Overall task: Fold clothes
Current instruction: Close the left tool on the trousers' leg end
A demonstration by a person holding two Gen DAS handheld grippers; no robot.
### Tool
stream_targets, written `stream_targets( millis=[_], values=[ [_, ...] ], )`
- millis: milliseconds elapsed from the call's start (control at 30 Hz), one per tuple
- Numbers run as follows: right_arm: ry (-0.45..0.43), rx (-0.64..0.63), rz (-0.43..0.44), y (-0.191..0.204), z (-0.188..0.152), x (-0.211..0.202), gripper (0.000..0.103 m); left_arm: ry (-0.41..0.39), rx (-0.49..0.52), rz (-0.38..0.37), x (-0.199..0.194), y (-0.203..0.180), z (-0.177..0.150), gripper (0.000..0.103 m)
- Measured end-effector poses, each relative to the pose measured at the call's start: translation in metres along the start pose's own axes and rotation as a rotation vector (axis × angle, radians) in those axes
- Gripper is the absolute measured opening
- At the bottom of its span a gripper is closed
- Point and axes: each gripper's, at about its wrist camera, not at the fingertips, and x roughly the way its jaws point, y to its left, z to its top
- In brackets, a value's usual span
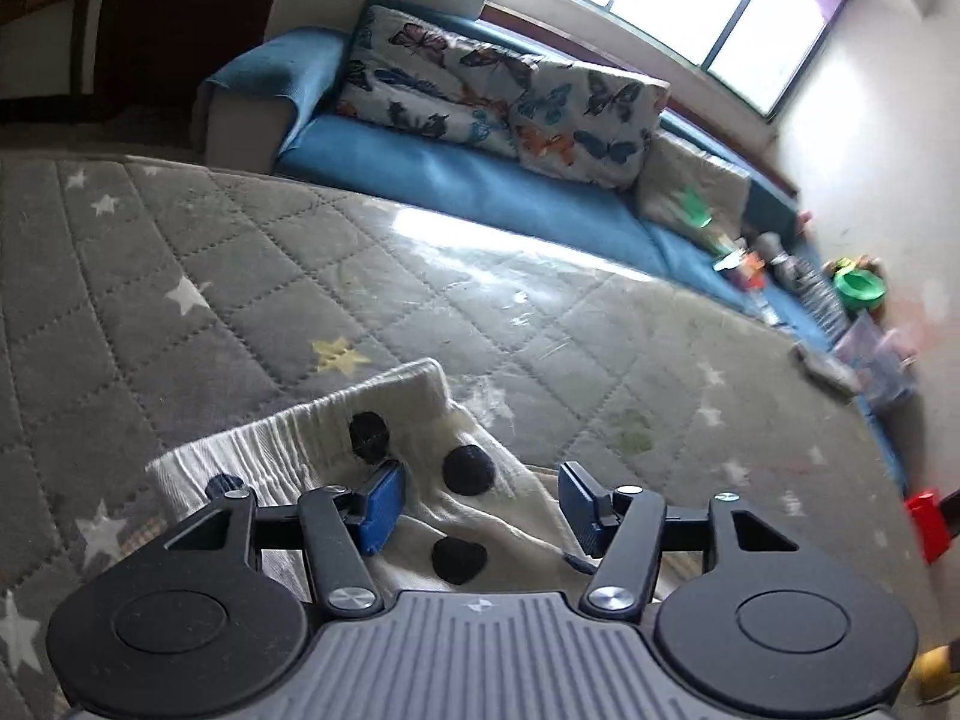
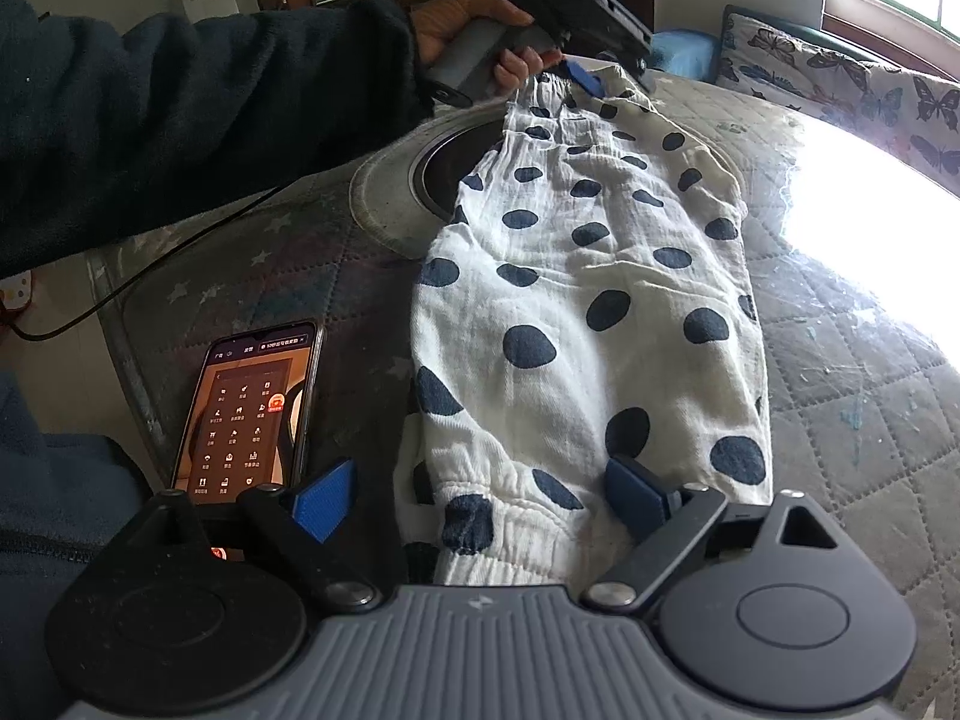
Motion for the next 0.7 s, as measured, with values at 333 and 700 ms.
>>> stream_targets(
  millis=[333, 700],
  values=[
    [-0.005, 0.001, -0.001, 0.002, 0.001, 0.0, 0.093, -0.144, -0.119, 0.055, -0.064, 0.061, -0.006, 0.068],
    [-0.011, 0.012, 0.004, 0.004, 0.005, -0.001, 0.093, -0.104, -0.143, 0.088, -0.054, 0.067, -0.016, 0.069]
  ],
)
